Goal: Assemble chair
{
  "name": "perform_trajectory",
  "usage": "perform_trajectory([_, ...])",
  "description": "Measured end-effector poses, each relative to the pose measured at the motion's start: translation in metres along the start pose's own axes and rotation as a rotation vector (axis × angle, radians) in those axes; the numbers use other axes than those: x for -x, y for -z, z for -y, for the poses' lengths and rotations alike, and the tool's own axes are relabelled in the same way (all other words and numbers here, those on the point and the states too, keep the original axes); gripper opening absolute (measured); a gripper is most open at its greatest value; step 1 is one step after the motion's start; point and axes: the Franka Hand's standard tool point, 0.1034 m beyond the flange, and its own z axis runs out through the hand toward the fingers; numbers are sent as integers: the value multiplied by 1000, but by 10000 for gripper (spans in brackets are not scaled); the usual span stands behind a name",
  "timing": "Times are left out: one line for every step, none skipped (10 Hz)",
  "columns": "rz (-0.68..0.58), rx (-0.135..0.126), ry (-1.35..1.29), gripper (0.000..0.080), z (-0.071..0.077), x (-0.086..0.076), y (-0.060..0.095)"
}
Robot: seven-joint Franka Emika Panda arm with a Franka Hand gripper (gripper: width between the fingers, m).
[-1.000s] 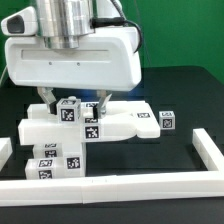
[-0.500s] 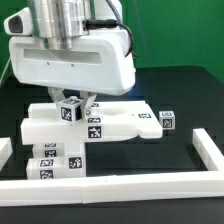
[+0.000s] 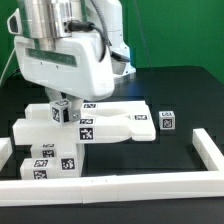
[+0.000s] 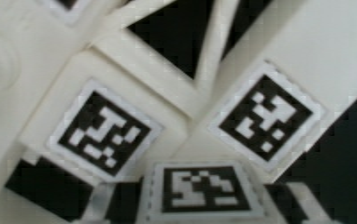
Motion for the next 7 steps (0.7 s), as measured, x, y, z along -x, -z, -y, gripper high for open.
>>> perform_trajectory([4,-6,-71,265,0,0,0])
perform_trajectory([4,-6,-137,265,1,1,0])
perform_trajectory([5,-6,-181,396,1,1,0])
perform_trajectory([5,-6,-181,543,1,1,0])
perform_trajectory([4,-5,-160,543,1,1,0])
perform_trajectory([4,-5,-119,631,0,1,0])
perform_trajectory([4,-4,37,631,-1,-1,1])
